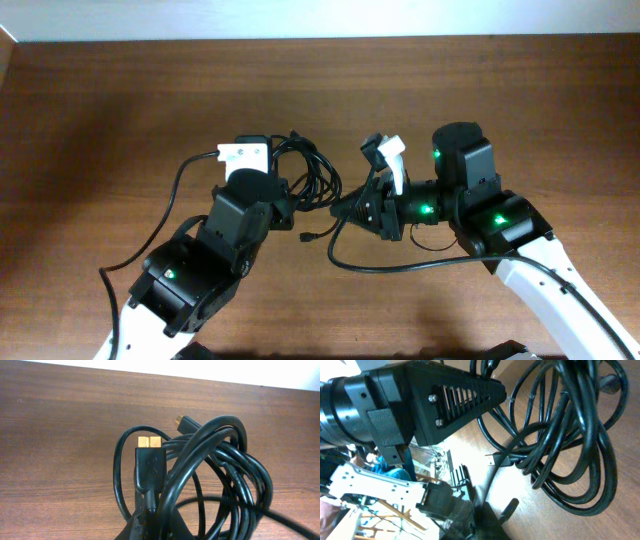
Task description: Untangle cables
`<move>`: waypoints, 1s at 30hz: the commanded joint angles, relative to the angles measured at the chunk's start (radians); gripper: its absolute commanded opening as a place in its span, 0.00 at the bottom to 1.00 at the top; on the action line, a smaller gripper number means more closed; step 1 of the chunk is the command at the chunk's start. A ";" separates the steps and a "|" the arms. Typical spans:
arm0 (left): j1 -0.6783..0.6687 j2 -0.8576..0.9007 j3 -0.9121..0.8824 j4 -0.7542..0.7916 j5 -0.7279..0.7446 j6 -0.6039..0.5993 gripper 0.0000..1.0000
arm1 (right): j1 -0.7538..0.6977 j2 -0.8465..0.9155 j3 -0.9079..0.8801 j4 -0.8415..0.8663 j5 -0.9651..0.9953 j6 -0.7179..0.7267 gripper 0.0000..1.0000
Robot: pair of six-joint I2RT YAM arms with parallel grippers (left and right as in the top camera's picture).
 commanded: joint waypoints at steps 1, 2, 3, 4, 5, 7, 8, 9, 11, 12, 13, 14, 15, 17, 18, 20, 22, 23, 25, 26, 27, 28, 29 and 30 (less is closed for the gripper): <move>0.000 -0.016 0.021 0.010 -0.032 0.028 0.00 | 0.005 -0.011 -0.002 0.004 -0.019 -0.005 0.74; 0.000 -0.016 0.021 0.010 -0.032 0.028 0.00 | 0.005 -0.011 -0.002 0.005 -0.019 -0.005 0.87; 0.000 -0.016 0.021 0.010 -0.032 0.027 0.00 | 0.005 -0.011 -0.002 0.005 -0.019 -0.005 0.92; 0.000 -0.016 0.021 0.010 -0.032 0.027 0.00 | 0.005 -0.011 -0.002 0.005 -0.019 -0.005 0.95; 0.000 -0.016 0.021 0.010 -0.032 0.012 0.00 | 0.005 -0.011 -0.002 0.004 -0.019 -0.005 0.96; 0.000 -0.016 0.021 0.010 -0.033 -0.107 0.00 | 0.005 -0.011 -0.002 0.000 -0.020 -0.005 0.99; 0.001 -0.016 0.021 0.010 -0.033 -0.179 0.00 | 0.005 -0.011 -0.002 -0.005 -0.020 -0.005 0.99; 0.001 -0.016 0.021 0.012 -0.034 -0.243 0.00 | 0.005 -0.011 -0.002 -0.018 -0.020 -0.005 0.99; 0.000 -0.016 0.021 0.025 -0.060 -0.400 0.00 | 0.005 -0.011 -0.002 -0.060 -0.021 -0.005 0.99; 0.000 -0.016 0.021 0.026 -0.067 -0.444 0.00 | 0.005 -0.011 -0.002 -0.080 -0.020 -0.005 0.99; 0.001 -0.016 0.021 0.027 -0.067 -0.471 0.00 | 0.005 -0.010 -0.002 -0.090 -0.020 -0.005 0.99; 0.000 -0.016 0.021 0.028 -0.066 -0.515 0.00 | 0.005 -0.010 -0.002 -0.089 -0.020 -0.005 0.99; 0.000 -0.016 0.021 0.028 -0.066 -0.534 0.00 | 0.005 -0.010 -0.002 -0.089 -0.019 -0.005 0.99; 0.000 -0.016 0.021 0.029 -0.066 -0.635 0.00 | 0.005 -0.010 -0.002 -0.089 -0.018 -0.014 0.99; 0.000 -0.016 0.021 0.029 -0.048 -0.783 0.00 | 0.005 -0.010 -0.002 -0.089 0.010 -0.016 0.99; 0.000 -0.016 0.021 0.039 -0.009 -0.888 0.00 | 0.005 -0.010 -0.002 -0.089 0.034 -0.016 0.99; 0.000 -0.014 0.021 0.053 -0.016 -0.891 0.00 | 0.005 -0.010 -0.002 -0.080 0.033 -0.016 1.00; 0.000 -0.013 0.021 0.059 -0.016 -0.892 0.00 | 0.006 -0.010 -0.002 -0.072 0.033 -0.016 1.00; 0.000 -0.012 0.021 0.062 -0.004 -0.978 0.00 | 0.006 -0.010 -0.002 -0.048 0.033 -0.016 1.00; 0.000 -0.011 0.021 0.062 0.023 -1.064 0.00 | 0.006 -0.010 -0.002 -0.030 0.034 -0.016 1.00; 0.000 -0.011 0.021 0.062 0.077 -1.170 0.00 | 0.006 -0.010 -0.002 -0.003 0.033 -0.016 1.00; 0.000 -0.011 0.021 0.062 0.125 -1.247 0.00 | 0.006 -0.010 -0.002 0.031 0.033 -0.016 1.00; 0.000 -0.011 0.021 0.062 0.139 -1.275 0.00 | 0.006 -0.010 -0.002 0.044 0.033 -0.016 1.00; 0.000 -0.011 0.021 0.062 0.149 -1.294 0.00 | 0.006 -0.010 -0.002 0.060 0.033 -0.016 1.00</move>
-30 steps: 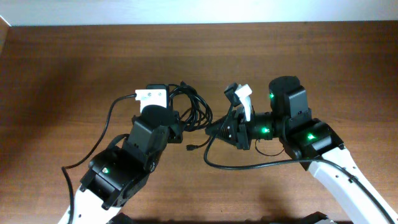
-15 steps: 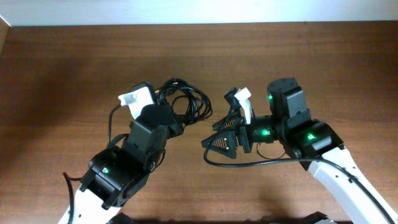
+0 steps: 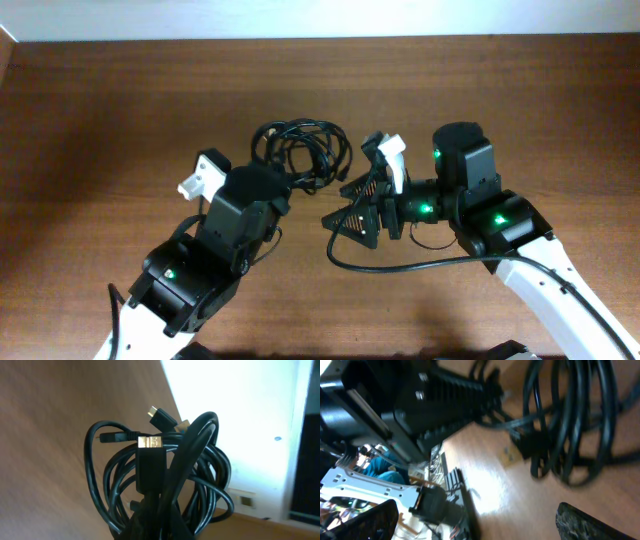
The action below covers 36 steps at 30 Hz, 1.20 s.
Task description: Untangle cables
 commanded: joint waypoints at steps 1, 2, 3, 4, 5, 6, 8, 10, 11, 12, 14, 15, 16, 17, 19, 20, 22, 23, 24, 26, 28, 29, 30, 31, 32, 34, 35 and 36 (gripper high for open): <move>0.000 -0.011 0.021 0.010 0.103 -0.212 0.00 | 0.006 -0.010 -0.002 0.051 0.005 -0.014 1.00; 0.000 -0.011 0.021 0.010 0.131 -0.244 0.00 | 0.006 -0.010 -0.002 0.065 0.005 -0.014 1.00; 0.000 -0.011 0.021 0.010 0.161 -0.280 0.00 | 0.006 -0.010 -0.002 0.075 0.006 -0.014 0.97; 0.000 -0.011 0.021 0.010 0.168 -0.298 0.00 | 0.006 -0.010 -0.002 0.074 0.006 -0.014 0.96; 0.000 -0.011 0.021 0.011 0.168 -0.304 0.00 | 0.006 -0.009 -0.002 0.074 0.005 -0.014 0.95; 0.000 -0.011 0.021 0.011 0.168 -0.312 0.00 | 0.006 -0.008 -0.002 0.074 0.005 -0.014 0.94; 0.000 -0.011 0.021 0.015 0.191 -0.330 0.00 | 0.006 -0.008 -0.002 0.074 0.005 -0.014 0.93; 0.000 -0.011 0.021 0.021 0.201 -0.330 0.00 | 0.009 -0.007 -0.002 0.066 0.005 -0.014 0.93; 0.000 -0.011 0.021 0.027 0.201 -0.330 0.00 | 0.015 -0.006 -0.002 0.066 0.005 -0.014 0.93; 0.000 -0.011 0.021 0.033 0.201 -0.340 0.00 | 0.024 -0.006 -0.002 0.067 0.005 -0.014 0.94; 0.000 -0.011 0.021 0.034 0.201 -0.370 0.00 | 0.059 -0.005 -0.002 0.063 0.005 -0.051 0.90; 0.000 -0.011 0.021 0.037 0.201 -0.370 0.00 | 0.078 -0.005 -0.002 0.060 0.005 -0.076 0.85; 0.000 -0.011 0.021 0.042 0.201 -0.370 0.00 | 0.088 -0.005 -0.002 0.059 0.006 -0.083 0.84; 0.000 -0.011 0.021 0.053 0.201 -0.370 0.00 | 0.099 -0.005 -0.003 0.059 0.011 -0.086 0.83; 0.000 -0.011 0.021 0.060 0.201 -0.371 0.00 | 0.100 -0.005 -0.003 0.059 0.012 -0.086 0.80; 0.000 -0.011 0.021 0.060 0.201 -0.371 0.00 | 0.100 -0.005 -0.003 0.059 0.012 -0.086 0.79; 0.000 -0.011 0.021 0.063 0.202 -0.371 0.00 | 0.104 -0.005 -0.003 0.059 0.012 -0.086 0.79; 0.000 -0.011 0.021 0.066 0.217 -0.371 0.00 | 0.109 -0.005 -0.003 0.059 0.014 -0.087 0.79; 0.000 -0.011 0.021 0.071 0.225 -0.371 0.00 | 0.113 -0.005 -0.003 0.058 0.033 -0.093 0.79; 0.000 -0.011 0.021 0.075 0.237 -0.371 0.00 | 0.113 -0.005 -0.003 0.051 0.082 -0.093 0.66; 0.000 -0.011 0.021 0.074 0.236 -0.370 0.00 | 0.113 -0.005 -0.003 0.052 0.138 -0.093 0.53; 0.000 -0.011 0.021 0.074 0.238 -0.370 0.00 | 0.113 -0.005 -0.003 0.051 0.165 -0.093 0.42; 0.000 -0.011 0.021 0.073 0.239 -0.370 0.00 | 0.113 -0.005 -0.003 0.051 0.188 -0.091 0.34; 0.000 -0.011 0.021 0.071 0.240 -0.370 0.00 | 0.113 -0.005 -0.003 0.051 0.192 -0.090 0.27; 0.000 -0.011 0.021 0.067 0.239 -0.370 0.00 | 0.113 -0.005 -0.003 0.051 0.193 -0.090 0.22; 0.000 -0.011 0.021 0.064 0.239 -0.370 0.00 | 0.113 -0.005 -0.003 0.051 0.193 -0.090 0.13; 0.000 -0.011 0.021 0.063 0.239 -0.370 0.00 | 0.113 -0.005 -0.003 0.051 0.192 -0.090 0.13; 0.000 -0.011 0.021 0.062 0.240 -0.369 0.00 | 0.113 -0.005 -0.003 0.048 0.192 -0.090 0.12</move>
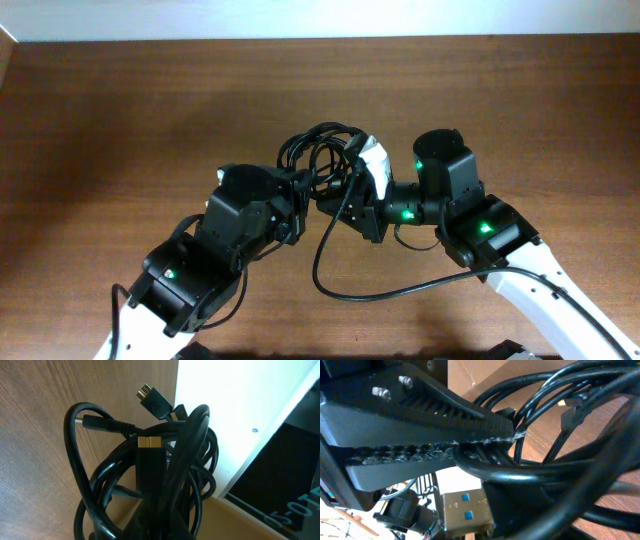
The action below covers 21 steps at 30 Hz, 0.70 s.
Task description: Untangle cables
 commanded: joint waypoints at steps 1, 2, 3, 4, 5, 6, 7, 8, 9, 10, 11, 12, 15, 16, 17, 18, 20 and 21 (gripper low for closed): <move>0.000 -0.011 0.021 -0.003 0.007 -0.006 0.00 | 0.012 -0.005 -0.003 -0.001 0.004 -0.011 0.10; 0.000 -0.011 0.021 -0.008 0.008 -0.006 0.00 | 0.012 -0.005 -0.003 -0.002 0.003 -0.010 0.06; 0.000 -0.011 0.021 -0.013 0.007 -0.006 0.00 | 0.012 -0.005 -0.003 -0.002 0.002 -0.010 0.04; 0.000 -0.011 0.021 -0.013 0.007 -0.006 0.00 | 0.012 -0.005 -0.003 -0.004 0.000 -0.010 0.04; 0.000 -0.011 0.021 -0.013 0.006 -0.006 0.00 | 0.012 -0.005 -0.003 -0.008 0.000 -0.010 0.04; 0.000 -0.011 0.021 -0.014 0.003 -0.006 0.00 | 0.012 -0.005 -0.003 -0.016 -0.002 -0.010 0.04; 0.001 -0.011 0.021 -0.016 0.003 -0.006 0.00 | 0.012 -0.005 -0.003 -0.042 -0.004 -0.010 0.04; 0.001 -0.011 0.021 -0.016 0.003 -0.006 0.00 | 0.012 -0.005 -0.003 -0.064 -0.004 -0.010 0.04; 0.001 -0.011 0.021 -0.016 -0.005 -0.006 0.00 | 0.012 -0.005 -0.003 -0.099 -0.004 -0.010 0.04; 0.000 -0.011 0.021 -0.017 -0.037 -0.005 0.00 | 0.012 -0.005 -0.003 -0.143 -0.004 -0.010 0.04; 0.001 -0.011 0.021 -0.019 -0.075 0.009 0.00 | 0.012 -0.005 -0.003 -0.172 -0.009 -0.010 0.04; 0.001 -0.011 0.021 -0.020 -0.126 0.039 0.00 | 0.012 -0.005 -0.003 -0.208 -0.029 -0.011 0.04; 0.000 -0.011 0.021 -0.064 -0.267 0.132 0.00 | 0.012 -0.005 -0.003 -0.224 -0.090 -0.011 0.04; 0.001 -0.011 0.021 -0.111 -0.328 0.147 0.00 | 0.012 -0.005 -0.003 -0.222 -0.098 -0.011 0.04; 0.000 -0.011 0.021 -0.126 -0.369 0.184 0.00 | 0.012 -0.005 -0.003 -0.222 -0.101 -0.011 0.04; 0.000 -0.011 0.021 -0.134 -0.406 0.220 0.00 | 0.012 -0.005 -0.003 -0.222 -0.111 -0.011 0.04; 0.001 -0.011 0.021 -0.148 -0.527 0.391 0.00 | 0.012 -0.005 -0.003 -0.222 -0.126 -0.011 0.04; 0.000 -0.011 0.021 -0.148 -0.564 0.441 0.00 | 0.012 -0.005 -0.003 -0.221 -0.131 -0.011 0.04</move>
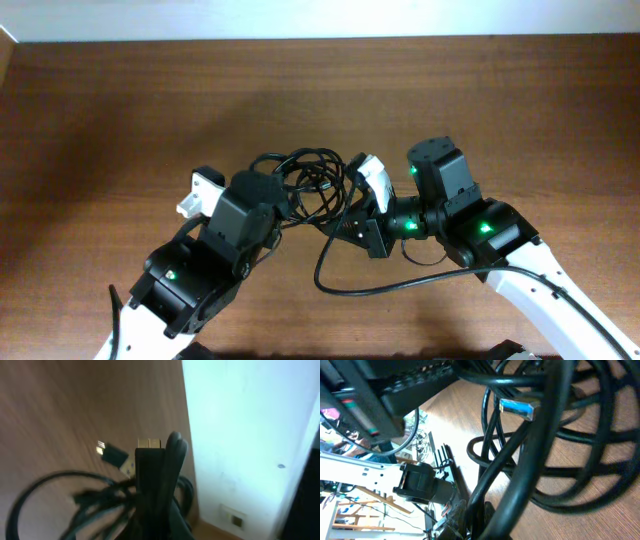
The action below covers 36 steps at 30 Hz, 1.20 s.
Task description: Untangle cables
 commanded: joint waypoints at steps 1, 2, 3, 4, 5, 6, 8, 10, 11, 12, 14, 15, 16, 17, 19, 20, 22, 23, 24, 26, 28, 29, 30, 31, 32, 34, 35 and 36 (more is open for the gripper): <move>0.010 -0.011 0.020 0.001 -0.284 0.254 0.00 | 0.012 -0.005 -0.003 -0.008 -0.068 -0.009 0.04; 0.010 -0.011 0.020 0.001 -0.322 0.304 0.00 | 0.012 -0.005 -0.003 -0.008 -0.068 -0.009 0.04; 0.010 -0.011 0.020 0.001 -0.351 0.345 0.00 | 0.012 -0.005 -0.003 -0.008 -0.068 -0.009 0.04; 0.009 -0.011 0.020 0.001 -0.385 0.395 0.00 | 0.012 -0.005 -0.003 -0.009 -0.068 -0.009 0.04; 0.009 -0.011 0.020 0.001 -0.421 0.443 0.00 | 0.012 -0.005 -0.003 -0.009 -0.068 -0.008 0.04; 0.009 -0.011 0.020 0.002 -0.446 0.468 0.00 | 0.012 -0.005 -0.003 -0.010 -0.068 -0.008 0.04; 0.009 -0.011 0.020 0.002 -0.512 0.534 0.00 | 0.012 -0.005 -0.003 -0.020 -0.068 -0.007 0.04; 0.009 -0.011 0.020 0.002 -0.550 0.591 0.00 | 0.012 -0.005 -0.003 -0.031 -0.068 0.019 0.04; 0.010 -0.011 0.020 0.002 -0.560 0.611 0.00 | 0.012 -0.005 -0.003 -0.040 -0.068 0.019 0.04; 0.010 -0.011 0.020 0.002 -0.569 0.631 0.00 | 0.012 -0.005 -0.003 -0.059 -0.068 0.018 0.04; 0.009 -0.011 0.020 0.002 -0.585 0.667 0.00 | 0.012 -0.005 -0.003 -0.087 -0.068 0.018 0.04; 0.009 -0.011 0.020 0.002 -0.608 0.712 0.00 | 0.012 -0.005 -0.003 -0.109 -0.068 0.018 0.04; 0.009 -0.011 0.020 0.002 -0.622 0.733 0.00 | 0.012 -0.005 -0.003 -0.122 -0.067 0.017 0.04; 0.009 -0.011 0.020 0.002 -0.630 0.750 0.00 | 0.011 -0.005 -0.003 -0.140 -0.062 0.017 0.04; 0.009 -0.011 0.020 0.002 -0.630 0.756 0.00 | 0.010 -0.005 -0.003 -0.189 -0.001 0.018 0.04; 0.009 -0.011 0.020 0.002 -0.630 0.756 0.00 | 0.010 -0.005 -0.003 -0.223 0.046 0.018 0.04; 0.009 -0.011 0.020 0.001 -0.647 0.756 0.00 | 0.010 -0.005 -0.003 -0.273 0.106 0.018 0.04; 0.009 -0.011 0.020 0.002 -0.653 0.756 0.00 | 0.010 -0.005 -0.003 -0.287 0.124 0.018 0.04; 0.009 -0.011 0.020 0.002 -0.664 0.756 0.00 | 0.010 -0.005 -0.003 -0.311 0.160 0.018 0.04; 0.010 -0.011 0.020 0.002 -0.680 0.756 0.00 | 0.010 -0.005 -0.003 -0.353 0.227 0.018 0.04; 0.009 -0.011 0.020 0.002 -0.679 0.756 0.00 | 0.010 -0.005 -0.003 -0.379 0.276 0.018 0.04; 0.009 -0.009 0.020 0.002 -0.679 0.756 0.00 | 0.010 -0.005 -0.003 -0.392 0.303 0.018 0.04; 0.009 -0.009 0.020 0.002 -0.679 0.756 0.00 | 0.010 -0.005 -0.003 -0.407 0.341 0.018 0.04; 0.010 -0.008 0.020 0.002 -0.679 0.756 0.00 | 0.010 -0.005 -0.003 -0.419 0.378 0.019 0.04; 0.010 -0.007 0.020 0.002 -0.679 0.756 0.00 | 0.010 -0.005 -0.003 -0.423 0.394 0.019 0.04; 0.009 -0.005 0.020 0.002 -0.679 0.755 0.00 | 0.010 -0.005 -0.003 -0.426 0.433 0.043 0.04; 0.009 -0.004 0.020 0.002 -0.676 0.755 0.00 | 0.010 -0.005 -0.003 -0.426 0.470 0.073 0.04; 0.009 -0.003 0.020 0.002 -0.666 0.755 0.00 | 0.010 -0.005 -0.003 -0.426 0.499 0.101 0.04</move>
